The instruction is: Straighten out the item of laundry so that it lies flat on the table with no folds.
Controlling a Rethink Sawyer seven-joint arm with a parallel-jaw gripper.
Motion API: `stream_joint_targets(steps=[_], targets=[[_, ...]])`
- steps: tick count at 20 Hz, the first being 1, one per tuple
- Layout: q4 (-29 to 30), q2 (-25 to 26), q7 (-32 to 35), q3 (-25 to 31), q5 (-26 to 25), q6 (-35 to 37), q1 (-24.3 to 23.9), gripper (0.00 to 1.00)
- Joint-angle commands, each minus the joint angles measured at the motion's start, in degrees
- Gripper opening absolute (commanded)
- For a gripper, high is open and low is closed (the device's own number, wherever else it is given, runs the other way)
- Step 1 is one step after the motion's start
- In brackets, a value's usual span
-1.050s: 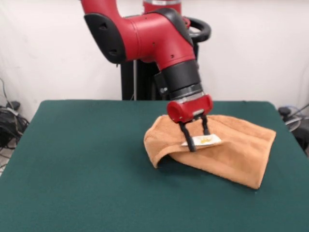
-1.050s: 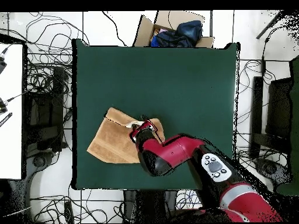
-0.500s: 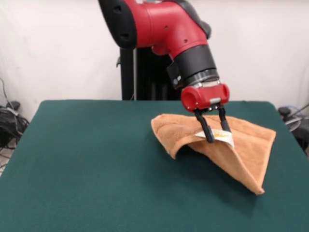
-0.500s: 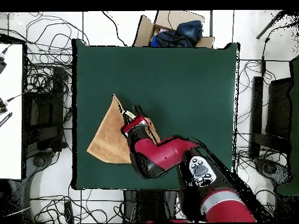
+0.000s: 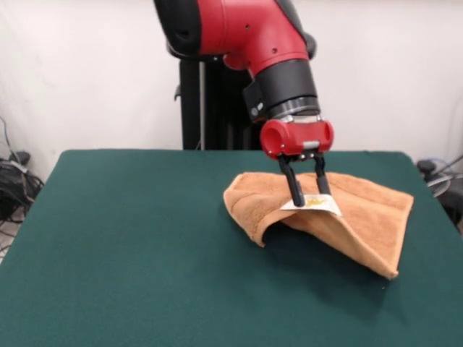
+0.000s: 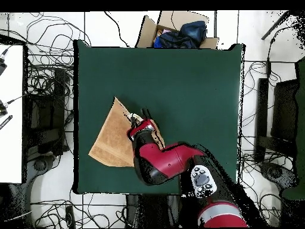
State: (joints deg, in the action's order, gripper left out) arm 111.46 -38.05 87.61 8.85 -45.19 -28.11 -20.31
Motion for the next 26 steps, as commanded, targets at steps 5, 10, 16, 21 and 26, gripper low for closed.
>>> stream_joint_targets(steps=[5, 10, 16, 21, 26], targets=[[-4.7, -1.0, 5.4, -1.7, 0.3, 5.8, 1.3, 1.0], [-3.5, -2.7, 6.5, 1.6, -1.6, 8.8, -0.4, 1.0], [2.1, -8.1, 6.0, 14.3, -3.8, 20.8, -9.2, 1.0], [1.8, -8.1, 5.8, 14.2, -3.5, 20.3, -9.3, 1.0], [2.9, -9.1, 5.4, 17.3, -3.0, 23.3, -11.4, 1.0]])
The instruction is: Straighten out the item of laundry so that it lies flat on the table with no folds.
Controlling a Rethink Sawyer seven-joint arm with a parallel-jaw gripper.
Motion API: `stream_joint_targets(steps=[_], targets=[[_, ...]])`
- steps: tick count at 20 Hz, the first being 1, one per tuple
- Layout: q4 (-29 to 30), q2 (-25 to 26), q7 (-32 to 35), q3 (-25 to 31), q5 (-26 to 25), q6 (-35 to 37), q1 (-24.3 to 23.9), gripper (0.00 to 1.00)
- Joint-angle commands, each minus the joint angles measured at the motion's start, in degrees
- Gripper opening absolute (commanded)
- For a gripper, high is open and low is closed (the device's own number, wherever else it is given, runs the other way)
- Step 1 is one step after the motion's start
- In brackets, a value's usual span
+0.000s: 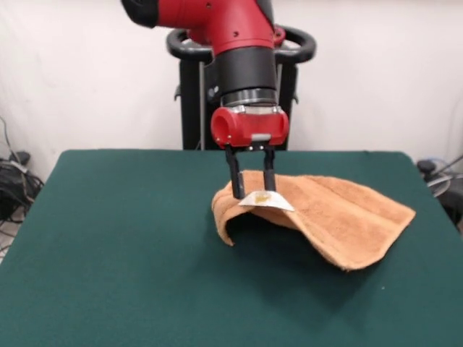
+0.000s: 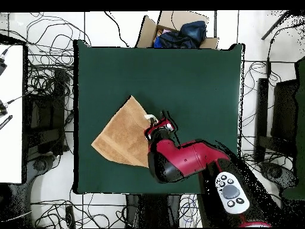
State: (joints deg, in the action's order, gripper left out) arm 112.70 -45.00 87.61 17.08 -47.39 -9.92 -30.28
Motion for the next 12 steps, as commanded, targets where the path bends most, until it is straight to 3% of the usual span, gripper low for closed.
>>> stream_joint_targets(steps=[1, 12], targets=[[1.8, -2.3, 5.3, 9.3, -0.8, 5.3, -1.7, 1.0], [2.8, -3.8, 4.6, 12.5, -0.4, 7.0, -4.4, 1.0]])
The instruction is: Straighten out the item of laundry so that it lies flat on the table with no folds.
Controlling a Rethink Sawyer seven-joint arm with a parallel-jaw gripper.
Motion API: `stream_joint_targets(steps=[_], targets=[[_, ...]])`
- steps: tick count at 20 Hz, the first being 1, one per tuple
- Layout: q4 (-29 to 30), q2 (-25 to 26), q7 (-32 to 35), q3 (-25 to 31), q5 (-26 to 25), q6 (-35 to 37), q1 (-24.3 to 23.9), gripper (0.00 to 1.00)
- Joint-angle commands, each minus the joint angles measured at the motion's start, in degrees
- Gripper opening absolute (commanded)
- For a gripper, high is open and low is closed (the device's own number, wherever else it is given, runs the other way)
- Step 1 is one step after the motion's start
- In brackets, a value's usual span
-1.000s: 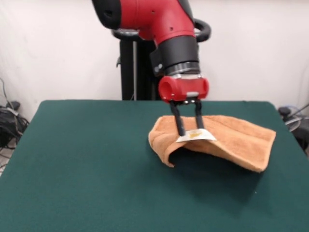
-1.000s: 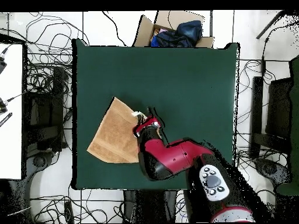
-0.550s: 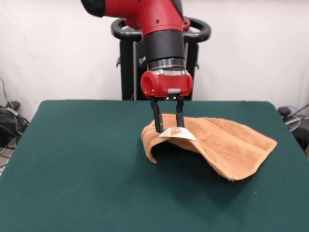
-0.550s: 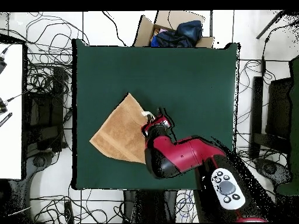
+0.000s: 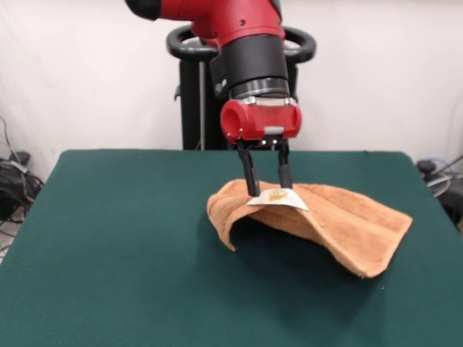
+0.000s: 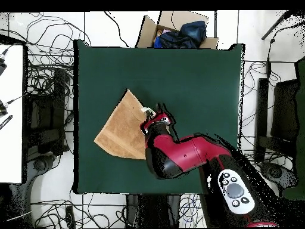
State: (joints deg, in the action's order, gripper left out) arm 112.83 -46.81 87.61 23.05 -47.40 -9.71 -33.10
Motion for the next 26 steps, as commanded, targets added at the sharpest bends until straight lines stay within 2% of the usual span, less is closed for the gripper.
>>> stream_joint_targets(steps=[1, 6, 12, 17, 20, 26], targets=[[2.8, -2.1, 4.4, 7.0, -0.3, 7.3, -1.9, 1.0], [4.3, -4.0, 3.3, 11.5, 1.4, 10.6, -5.0, 1.0], [4.9, -5.1, 2.9, 13.8, 2.6, 12.7, -6.5, 1.0], [4.9, -5.0, 3.0, 14.3, 2.6, 13.3, -6.6, 1.0], [5.2, -3.1, 0.2, 14.8, 2.5, 17.6, -7.2, 1.0], [3.9, 0.0, 0.9, 9.9, -0.6, 18.6, -3.7, 1.0]])
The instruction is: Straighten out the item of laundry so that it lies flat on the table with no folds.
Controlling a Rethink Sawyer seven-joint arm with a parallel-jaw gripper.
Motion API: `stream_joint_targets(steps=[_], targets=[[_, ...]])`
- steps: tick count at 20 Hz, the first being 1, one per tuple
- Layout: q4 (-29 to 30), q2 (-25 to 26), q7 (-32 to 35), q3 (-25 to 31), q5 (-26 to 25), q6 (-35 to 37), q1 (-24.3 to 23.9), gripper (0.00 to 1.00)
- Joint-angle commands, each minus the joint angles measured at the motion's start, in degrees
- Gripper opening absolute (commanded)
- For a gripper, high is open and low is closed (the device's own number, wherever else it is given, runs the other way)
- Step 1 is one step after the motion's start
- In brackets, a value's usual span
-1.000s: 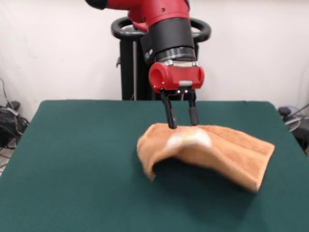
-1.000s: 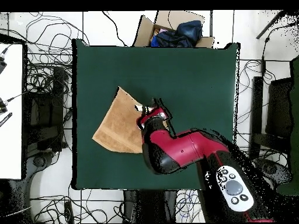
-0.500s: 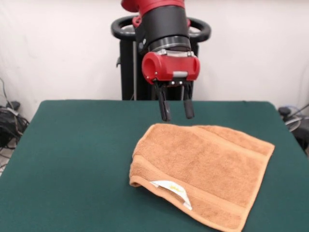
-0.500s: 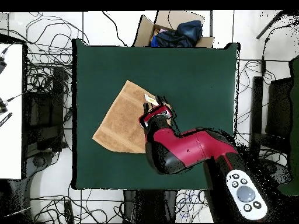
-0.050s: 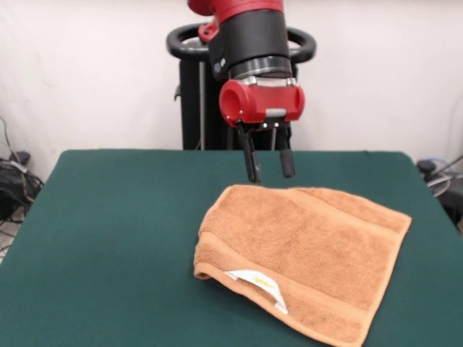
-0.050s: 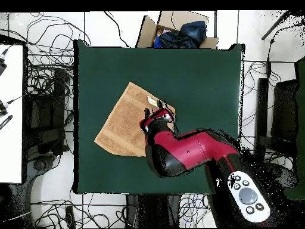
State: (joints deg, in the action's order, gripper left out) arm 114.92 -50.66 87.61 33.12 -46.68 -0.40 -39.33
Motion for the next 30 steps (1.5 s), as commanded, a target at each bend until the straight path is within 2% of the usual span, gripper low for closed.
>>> stream_joint_targets(steps=[1, 8, 18, 27, 30], targets=[[1.5, 4.5, 0.8, -1.1, -1.5, 10.4, 3.0, 1.0], [-1.4, 10.2, 1.6, -7.1, -2.4, 17.7, 7.6, 1.0], [-3.4, 14.4, 0.7, -9.2, -3.3, 20.9, 8.7, 1.0], [-4.6, 13.8, -0.2, -10.6, -4.6, 20.4, 9.9, 1.0], [-5.6, 12.0, 1.0, -10.5, -6.4, 15.1, 10.5, 1.0]])
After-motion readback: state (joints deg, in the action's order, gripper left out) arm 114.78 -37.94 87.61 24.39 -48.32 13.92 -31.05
